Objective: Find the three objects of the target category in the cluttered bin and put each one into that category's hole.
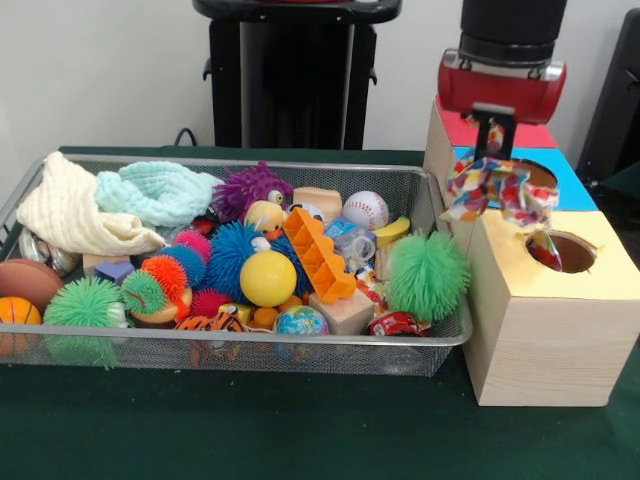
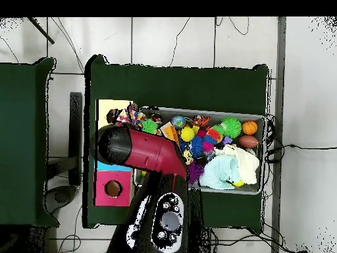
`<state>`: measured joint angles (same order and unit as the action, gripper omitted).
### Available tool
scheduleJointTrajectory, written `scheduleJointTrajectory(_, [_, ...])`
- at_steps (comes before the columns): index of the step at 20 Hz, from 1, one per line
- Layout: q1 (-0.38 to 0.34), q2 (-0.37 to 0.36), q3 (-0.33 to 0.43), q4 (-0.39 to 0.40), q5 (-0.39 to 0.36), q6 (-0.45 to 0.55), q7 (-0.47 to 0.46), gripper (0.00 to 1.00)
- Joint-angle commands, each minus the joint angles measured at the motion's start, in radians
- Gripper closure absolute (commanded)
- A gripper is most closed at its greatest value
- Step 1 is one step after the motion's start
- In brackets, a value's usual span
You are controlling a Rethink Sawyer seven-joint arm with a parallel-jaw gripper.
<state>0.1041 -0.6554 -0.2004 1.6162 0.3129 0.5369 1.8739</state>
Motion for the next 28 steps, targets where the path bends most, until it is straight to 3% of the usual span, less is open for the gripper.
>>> scheduleJointTrajectory(1, [-0.009,-0.047,0.010,-0.011,-0.053,0.135,0.105,1.00])
scheduleJointTrajectory(4, [-0.049,-0.059,0.041,0.029,-0.058,0.057,0.054,1.00])
scheduleJointTrajectory(5, [-0.058,-0.063,0.049,0.041,-0.059,0.042,0.049,0.00])
scheduleJointTrajectory(28, [-0.031,-0.045,0.056,0.075,-0.040,-0.060,0.128,0.00])
